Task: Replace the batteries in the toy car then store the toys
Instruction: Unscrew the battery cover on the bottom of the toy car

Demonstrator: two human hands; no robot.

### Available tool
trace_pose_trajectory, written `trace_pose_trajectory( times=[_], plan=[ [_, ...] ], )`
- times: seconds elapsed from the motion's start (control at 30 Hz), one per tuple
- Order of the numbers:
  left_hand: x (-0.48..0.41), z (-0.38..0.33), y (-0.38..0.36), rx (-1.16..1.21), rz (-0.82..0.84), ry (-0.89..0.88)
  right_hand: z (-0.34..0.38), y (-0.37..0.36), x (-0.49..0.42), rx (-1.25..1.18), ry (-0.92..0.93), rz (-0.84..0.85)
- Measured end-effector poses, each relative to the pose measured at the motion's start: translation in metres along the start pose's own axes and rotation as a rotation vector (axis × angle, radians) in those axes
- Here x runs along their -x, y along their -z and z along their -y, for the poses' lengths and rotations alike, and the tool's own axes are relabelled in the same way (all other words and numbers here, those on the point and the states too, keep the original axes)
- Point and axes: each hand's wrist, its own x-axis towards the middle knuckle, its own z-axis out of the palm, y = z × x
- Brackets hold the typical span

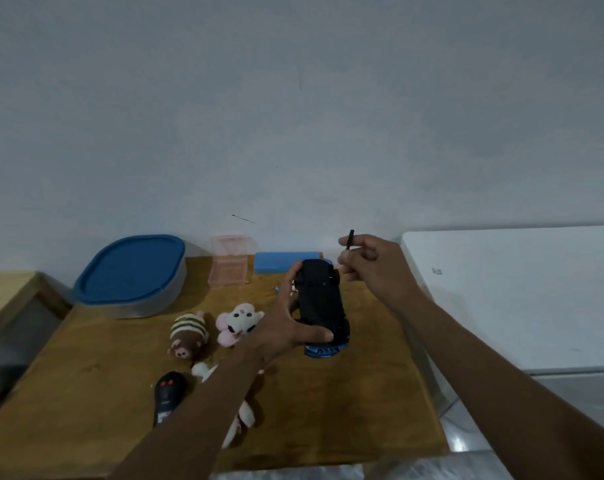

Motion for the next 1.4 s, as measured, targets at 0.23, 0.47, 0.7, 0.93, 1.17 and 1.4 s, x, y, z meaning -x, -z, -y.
trace_pose_trajectory(
  times=[0.23, 0.47, 0.7, 0.93, 1.17, 1.4],
  plan=[
    [-0.007, -0.013, 0.015, -0.003, 0.019, -0.035, 0.007, -0.014, 0.003, 0.053, 0.183, -0.047],
    [-0.009, -0.023, 0.010, 0.048, 0.058, -0.037, 0.012, -0.012, 0.003, 0.166, 0.318, -0.068],
    [-0.009, -0.027, 0.007, 0.051, 0.074, -0.040, 0.014, -0.012, 0.006, 0.195, 0.369, -0.132],
    [-0.006, -0.031, 0.007, 0.074, 0.082, -0.047, 0.014, -0.011, 0.006, 0.188, 0.386, -0.127],
    [-0.004, -0.030, 0.009, 0.113, 0.092, -0.044, 0.011, -0.013, 0.007, 0.213, 0.388, -0.113],
    [-0.001, -0.030, 0.011, 0.106, 0.087, -0.048, 0.012, -0.017, 0.008, 0.221, 0.404, -0.115]
  ],
)
